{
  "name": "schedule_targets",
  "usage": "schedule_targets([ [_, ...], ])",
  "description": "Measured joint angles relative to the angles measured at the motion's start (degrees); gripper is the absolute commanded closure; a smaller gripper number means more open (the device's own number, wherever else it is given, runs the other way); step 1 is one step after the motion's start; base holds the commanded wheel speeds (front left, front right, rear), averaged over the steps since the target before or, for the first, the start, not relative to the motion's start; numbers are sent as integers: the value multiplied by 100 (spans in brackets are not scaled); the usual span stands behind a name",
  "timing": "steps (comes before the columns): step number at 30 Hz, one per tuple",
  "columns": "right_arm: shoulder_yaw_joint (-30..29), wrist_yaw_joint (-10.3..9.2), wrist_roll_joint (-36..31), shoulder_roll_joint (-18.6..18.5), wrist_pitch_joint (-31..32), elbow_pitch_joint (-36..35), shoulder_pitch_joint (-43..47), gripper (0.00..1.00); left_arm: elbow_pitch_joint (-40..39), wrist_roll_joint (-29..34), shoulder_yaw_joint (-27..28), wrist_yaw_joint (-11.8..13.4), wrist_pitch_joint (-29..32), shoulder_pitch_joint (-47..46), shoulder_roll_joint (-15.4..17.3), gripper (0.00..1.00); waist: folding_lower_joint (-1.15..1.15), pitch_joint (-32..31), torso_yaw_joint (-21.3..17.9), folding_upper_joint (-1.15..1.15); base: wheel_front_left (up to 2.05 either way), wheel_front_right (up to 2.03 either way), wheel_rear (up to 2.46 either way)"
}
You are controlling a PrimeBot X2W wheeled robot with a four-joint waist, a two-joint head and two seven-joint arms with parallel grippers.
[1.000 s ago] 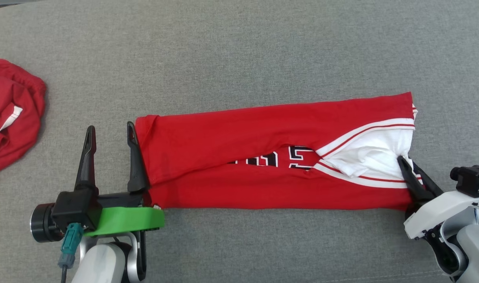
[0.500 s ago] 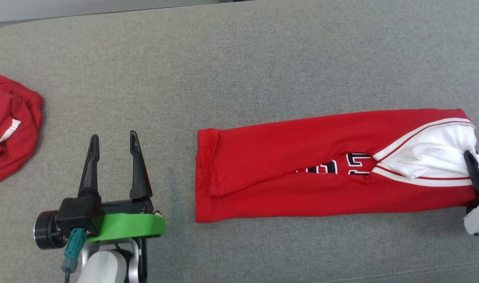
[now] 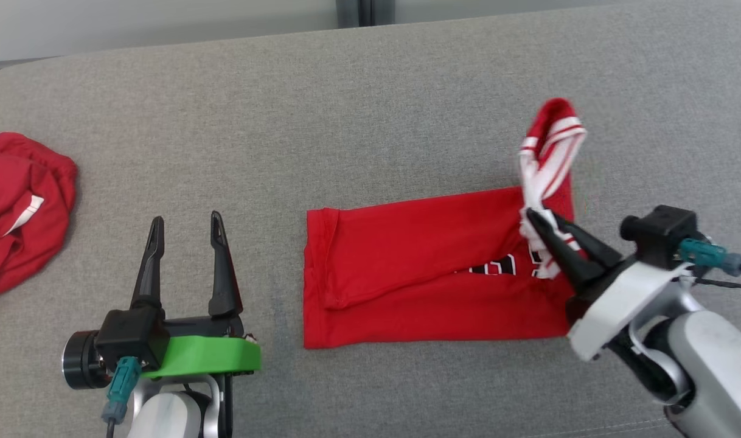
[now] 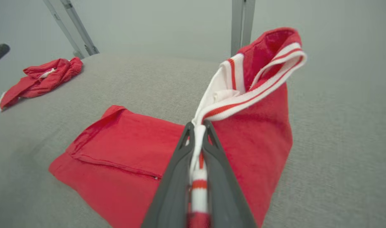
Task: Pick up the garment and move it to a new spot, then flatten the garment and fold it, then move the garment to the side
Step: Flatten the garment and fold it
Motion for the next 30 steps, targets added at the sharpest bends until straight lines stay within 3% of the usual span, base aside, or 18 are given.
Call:
schedule_targets([
  [6, 658, -1, 212, 1028, 113, 168, -366, 100, 41, -2, -42, -47, 1, -70, -75, 0, 0, 52, 144, 0, 0, 0, 0],
  [11, 1078, -1, 385, 1757, -126, 893, -716, 100, 119, -8, -74, -65, 0, -169, -145, 0, 0, 169, 295, 0, 0, 0, 0],
  [19, 1635, -2, 789, 2248, -593, 1944, -1112, 100, 211, 48, -94, -105, 1, -266, -240, 0, 0, 345, 518, 0, 0, 0, 0],
  [21, 1708, -3, 826, 2253, -755, 2128, -1222, 44, 236, 48, -86, -104, 1, -294, -274, 0, 0, 379, 555, 0, 0, 0, 0],
  [22, 1731, -3, 854, 2261, -857, 2178, -1261, 0, 242, 48, -78, -104, 0, -297, -282, 0, 0, 394, 565, 0, 0, 0, 0],
  [27, 1996, -2, 598, 2147, -1490, 2061, -1594, 0, 256, 107, -44, -104, 0, -311, -309, 0, 0, 455, 574, 0, 0, 0, 0],
  [30, 1726, -2, 313, 2004, -1629, 1714, -1638, 0, 260, 145, -29, -108, 1, -315, -323, 0, 0, 452, 560, 0, 0, 0, 0],
])
